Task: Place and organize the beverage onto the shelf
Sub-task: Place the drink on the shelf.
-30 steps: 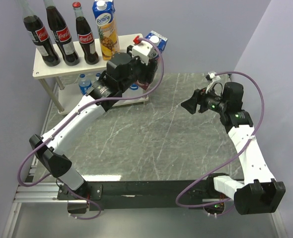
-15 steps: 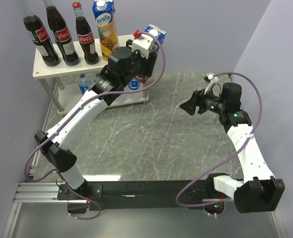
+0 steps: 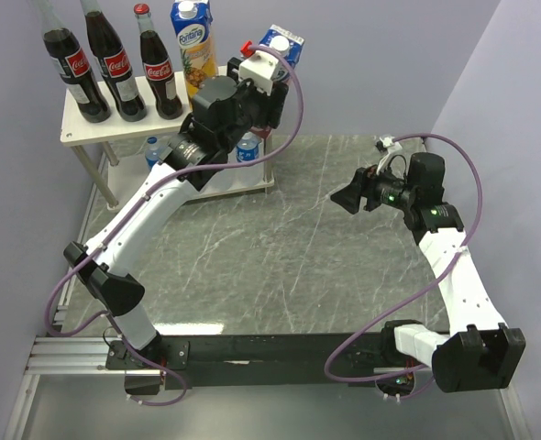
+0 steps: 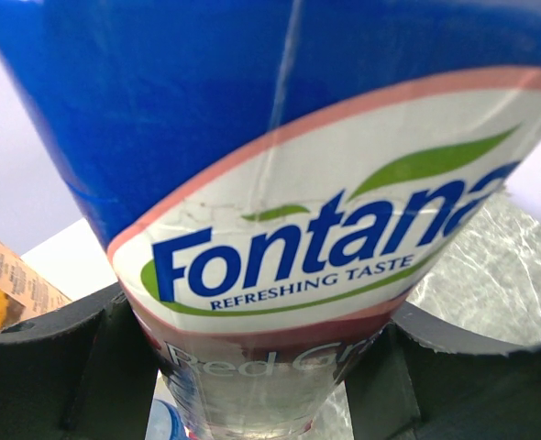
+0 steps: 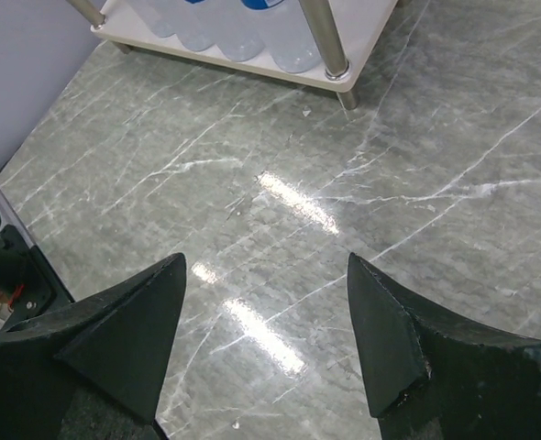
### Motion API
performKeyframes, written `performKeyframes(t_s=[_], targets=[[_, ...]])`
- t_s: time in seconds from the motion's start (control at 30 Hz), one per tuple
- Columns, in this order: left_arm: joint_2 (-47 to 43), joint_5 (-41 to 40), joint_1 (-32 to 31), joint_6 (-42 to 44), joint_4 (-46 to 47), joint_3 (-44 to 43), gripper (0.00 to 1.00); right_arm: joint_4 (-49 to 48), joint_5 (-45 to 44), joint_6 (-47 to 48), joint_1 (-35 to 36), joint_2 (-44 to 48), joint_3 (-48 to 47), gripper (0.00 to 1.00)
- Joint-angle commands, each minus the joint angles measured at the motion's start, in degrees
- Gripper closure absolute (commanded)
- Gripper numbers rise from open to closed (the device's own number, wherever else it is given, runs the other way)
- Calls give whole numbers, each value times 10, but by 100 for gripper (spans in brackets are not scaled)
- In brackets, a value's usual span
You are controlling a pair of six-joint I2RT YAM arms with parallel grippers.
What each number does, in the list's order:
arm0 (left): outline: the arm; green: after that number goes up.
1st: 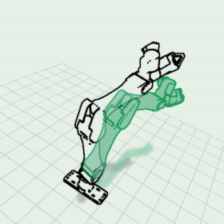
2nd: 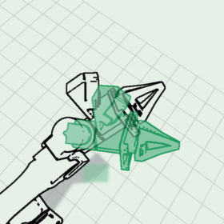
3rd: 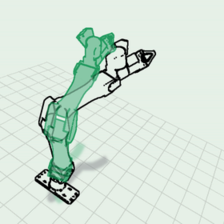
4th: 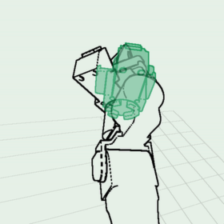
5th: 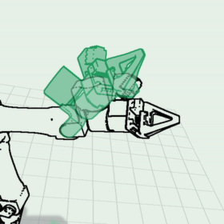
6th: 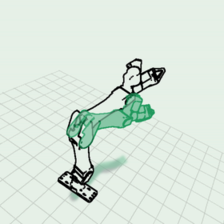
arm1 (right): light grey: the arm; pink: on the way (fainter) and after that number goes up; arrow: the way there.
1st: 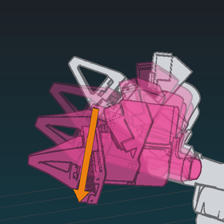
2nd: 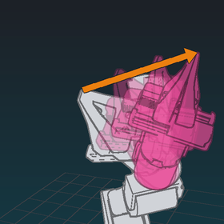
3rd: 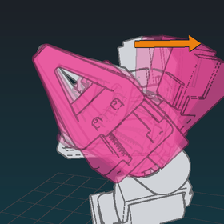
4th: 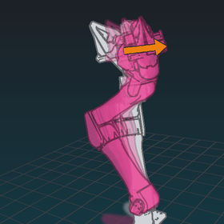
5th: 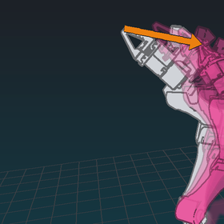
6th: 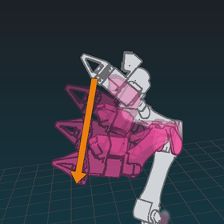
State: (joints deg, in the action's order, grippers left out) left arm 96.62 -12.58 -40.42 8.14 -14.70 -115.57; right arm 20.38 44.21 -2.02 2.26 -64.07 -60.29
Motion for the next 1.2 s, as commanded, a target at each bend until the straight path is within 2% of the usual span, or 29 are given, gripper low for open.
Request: performKeyframes(t_s=[0.0, 1.17], targets=[[-37, -16, 1, 23, 232, -80, 66, -19, 14, 5, 3, -4, 4, 23], [50, -68, 53, 12, 325, -127, 66, -21, 26, 4, 1, -9, 9, 22]])
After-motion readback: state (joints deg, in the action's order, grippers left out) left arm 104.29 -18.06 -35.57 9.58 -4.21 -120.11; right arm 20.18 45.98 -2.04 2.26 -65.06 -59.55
